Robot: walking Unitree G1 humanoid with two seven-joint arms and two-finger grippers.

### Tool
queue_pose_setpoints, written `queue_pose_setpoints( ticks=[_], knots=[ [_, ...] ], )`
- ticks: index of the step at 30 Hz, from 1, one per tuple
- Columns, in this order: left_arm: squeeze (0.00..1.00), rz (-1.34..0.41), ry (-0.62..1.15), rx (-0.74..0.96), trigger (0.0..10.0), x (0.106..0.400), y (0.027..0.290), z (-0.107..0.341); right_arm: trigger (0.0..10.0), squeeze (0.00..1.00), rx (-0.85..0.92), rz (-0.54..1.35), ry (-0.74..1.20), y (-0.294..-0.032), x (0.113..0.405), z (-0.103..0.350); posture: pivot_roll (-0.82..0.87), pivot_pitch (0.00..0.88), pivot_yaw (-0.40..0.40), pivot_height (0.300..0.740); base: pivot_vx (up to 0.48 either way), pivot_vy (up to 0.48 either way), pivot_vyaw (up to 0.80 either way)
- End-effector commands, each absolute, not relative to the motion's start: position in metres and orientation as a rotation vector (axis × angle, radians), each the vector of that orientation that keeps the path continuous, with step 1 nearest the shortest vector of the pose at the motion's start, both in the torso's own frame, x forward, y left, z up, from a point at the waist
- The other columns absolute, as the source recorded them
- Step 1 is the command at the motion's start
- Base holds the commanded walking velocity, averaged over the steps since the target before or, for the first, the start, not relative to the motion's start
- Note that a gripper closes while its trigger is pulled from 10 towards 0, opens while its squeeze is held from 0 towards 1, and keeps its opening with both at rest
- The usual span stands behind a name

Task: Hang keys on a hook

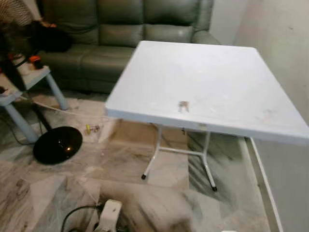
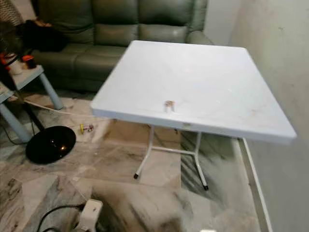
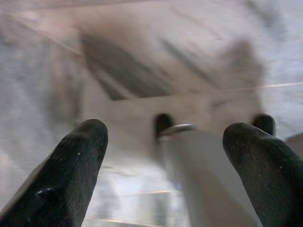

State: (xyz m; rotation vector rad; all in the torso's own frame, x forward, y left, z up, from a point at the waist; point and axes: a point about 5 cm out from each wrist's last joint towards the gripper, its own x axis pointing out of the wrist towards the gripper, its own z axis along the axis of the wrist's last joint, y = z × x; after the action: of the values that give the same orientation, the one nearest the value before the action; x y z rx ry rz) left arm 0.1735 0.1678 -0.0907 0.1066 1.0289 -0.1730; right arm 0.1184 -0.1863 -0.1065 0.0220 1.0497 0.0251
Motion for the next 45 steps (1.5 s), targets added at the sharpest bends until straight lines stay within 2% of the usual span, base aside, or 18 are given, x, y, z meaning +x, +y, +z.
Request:
queue_pose_setpoints(
  ticks=[1, 8, 20, 22, 23, 26, 27, 29, 33, 38, 45],
  knots=[
    [0.0, -0.2, 1.008, 0.099, 10.0, 0.178, 0.156, -0.089, 10.0, 0.0, 0.015, 0.018, 1.092, -0.191, 0.107, -0.109, 0.11, 0.0, -0.006, 0.74, 0.0, 0.0, 0.0],
    [0.0, -0.252, 0.973, 0.078, 10.0, 0.18, 0.152, -0.087, 10.0, 0.0, 0.01, 0.028, 1.045, -0.193, 0.116, -0.106, 0.11, 0.0, -0.005, 0.74, 0.0, 0.0, 0.0],
    [0.0, -0.324, 0.782, 0.02, 10.0, 0.19, 0.144, -0.076, 10.0, 0.0, -0.006, 0.034, 0.815, -0.207, 0.156, -0.085, 0.11, 0.02, 0.007, 0.74, 0.0, 0.0, 0.0],
    [0.0, -0.37, 0.565, 0.002, 10.0, 0.242, 0.117, -0.041, 10.0, 0.0, 0.008, 0.017, 0.708, -0.212, 0.174, -0.073, 0.11, 0.021, 0.006, 0.74, 0.0, 0.0, 0.0],
    [0.0, -0.379, 0.497, -0.012, 10.0, 0.259, 0.108, -0.027, 10.0, 0.0, 0.012, 0.013, 0.679, -0.213, 0.179, -0.069, 0.11, 0.021, 0.006, 0.74, 0.0, 0.0, 0.0],
    [0.0, -0.368, 0.364, -0.11, 10.0, 0.283, 0.1, -0.001, 10.0, 0.0, 0.028, -0.008, 0.598, -0.215, 0.195, -0.059, 0.1, 0.029, 0.01, 0.74, 0.0, 0.0, 0.0],
    [0.0, -0.368, 0.364, -0.11, 10.0, 0.283, 0.1, -0.001, 10.0, 0.0, 0.028, -0.008, 0.598, -0.215, 0.195, -0.059, 0.1, 0.029, 0.01, 0.74, 0.0, 0.0, 0.0],
    [0.0, -0.354, 0.257, -0.136, 10.0, 0.302, 0.099, 0.021, 10.0, 0.0, 0.039, -0.033, 0.492, -0.216, 0.219, -0.042, 0.1, 0.029, 0.01, 0.74, 0.0, 0.0, 0.0],
    [0.0, -0.343, 0.202, -0.16, 10.0, 0.31, 0.1, 0.032, 10.0, 0.0, 0.027, -0.022, 0.417, -0.214, 0.233, -0.03, 0.1, 0.029, 0.01, 0.74, 0.0, 0.0, 0.0],
    [0.0, -0.32, 0.091, -0.125, 10.0, 0.326, 0.115, 0.056, 10.0, 0.0, 0.018, 0.025, 0.179, -0.208, 0.261, 0.008, 0.11, 0.03, 0.007, 0.74, 0.0, 0.0, 0.0],
    [0.0, -0.286, 0.044, -0.138, 10.0, 0.325, 0.128, 0.064, 10.0, 0.0, 0.016, 0.056, 0.057, -0.204, 0.265, 0.028, 0.1, 0.033, 0.006, 0.74, 0.0, 0.0, 0.0]
  ],
)
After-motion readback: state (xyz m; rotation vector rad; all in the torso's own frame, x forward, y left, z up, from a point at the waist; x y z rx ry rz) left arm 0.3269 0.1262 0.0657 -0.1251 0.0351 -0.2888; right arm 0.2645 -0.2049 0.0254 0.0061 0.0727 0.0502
